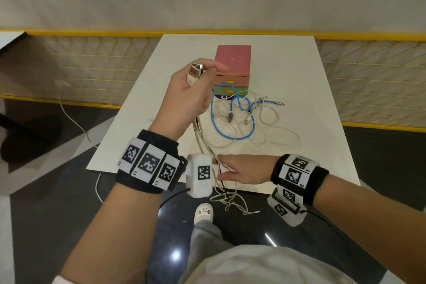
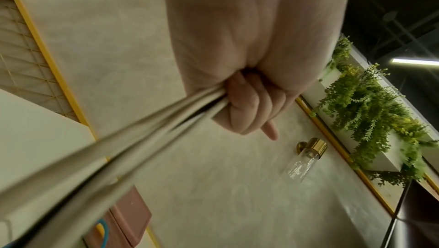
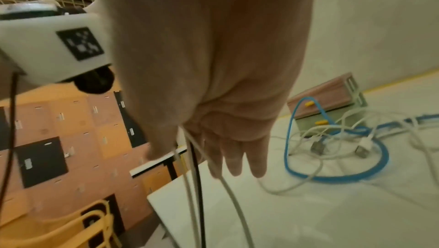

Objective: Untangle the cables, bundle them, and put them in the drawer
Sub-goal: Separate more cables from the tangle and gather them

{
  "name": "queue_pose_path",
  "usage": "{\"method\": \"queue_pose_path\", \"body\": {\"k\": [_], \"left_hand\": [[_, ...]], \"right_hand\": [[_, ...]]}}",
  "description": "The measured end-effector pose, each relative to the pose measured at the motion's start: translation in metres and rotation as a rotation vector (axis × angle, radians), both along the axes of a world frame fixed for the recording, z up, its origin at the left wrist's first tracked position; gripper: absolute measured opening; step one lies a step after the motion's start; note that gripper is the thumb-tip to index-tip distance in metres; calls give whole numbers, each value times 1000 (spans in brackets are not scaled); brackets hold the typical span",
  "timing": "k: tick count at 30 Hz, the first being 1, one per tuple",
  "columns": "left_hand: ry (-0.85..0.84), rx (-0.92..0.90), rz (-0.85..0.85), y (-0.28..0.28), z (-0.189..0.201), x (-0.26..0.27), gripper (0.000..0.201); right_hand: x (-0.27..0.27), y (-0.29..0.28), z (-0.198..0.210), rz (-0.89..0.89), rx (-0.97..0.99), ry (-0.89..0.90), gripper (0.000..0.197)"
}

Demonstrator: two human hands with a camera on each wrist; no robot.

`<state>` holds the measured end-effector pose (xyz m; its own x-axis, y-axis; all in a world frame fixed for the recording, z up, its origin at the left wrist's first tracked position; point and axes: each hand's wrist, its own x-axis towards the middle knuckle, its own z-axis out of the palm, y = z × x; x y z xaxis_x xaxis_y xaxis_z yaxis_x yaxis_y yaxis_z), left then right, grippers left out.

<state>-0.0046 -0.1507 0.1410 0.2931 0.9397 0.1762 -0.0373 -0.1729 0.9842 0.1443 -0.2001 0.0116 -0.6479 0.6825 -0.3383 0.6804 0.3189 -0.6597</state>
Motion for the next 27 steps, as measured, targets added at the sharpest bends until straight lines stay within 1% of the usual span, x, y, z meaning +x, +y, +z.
{"method": "queue_pose_path", "body": {"k": [1,2,3,4,5,6,8,10,12,14,16,17,18,19,21,23,25,27], "left_hand": [[21,-2,0,0,-2,1,24],[60,1,-4,-1,-4,3,23],[108,7,-8,-3,-8,6,22],[153,13,-9,-6,-10,11,21],[182,17,-4,-9,-13,14,20],[185,20,3,-10,-14,17,19],[129,27,27,-7,-15,16,19],[19,8,70,-1,-12,10,19],[-58,-16,135,6,-10,0,17],[-41,-41,191,13,-10,-9,15],[-17,-115,179,21,-12,-17,27],[-20,-159,159,25,-14,-20,35],[-24,-193,141,28,-16,-22,39],[-16,-206,134,30,-19,-22,40],[2,-218,140,32,-27,-19,37],[-22,-256,134,35,-34,-15,35],[-23,-284,129,42,-40,-12,35],[3,-299,128,51,-44,-12,35]], "right_hand": [[1,4,5,-36,-5,38,51],[-1,8,15,-89,-12,132,55],[-4,13,26,-147,-8,258,51],[-8,17,37,-189,11,382,38],[-13,20,47,-214,43,458,23],[-18,20,52,-215,67,495,14],[-24,16,41,-186,41,479,19],[-21,8,12,-133,42,349,24],[-9,2,-21,-74,41,165,27],[7,1,-40,-37,-55,4,25],[22,5,-46,-39,-135,-99,45],[27,9,-44,-66,-147,-106,53],[31,15,-43,-116,-134,-76,55],[33,24,-39,-188,-87,-25,51],[34,46,-33,-353,93,77,32],[33,70,-29,-499,254,122,22],[31,95,-27,-580,353,107,21],[30,119,-29,-581,369,-6,24]]}}
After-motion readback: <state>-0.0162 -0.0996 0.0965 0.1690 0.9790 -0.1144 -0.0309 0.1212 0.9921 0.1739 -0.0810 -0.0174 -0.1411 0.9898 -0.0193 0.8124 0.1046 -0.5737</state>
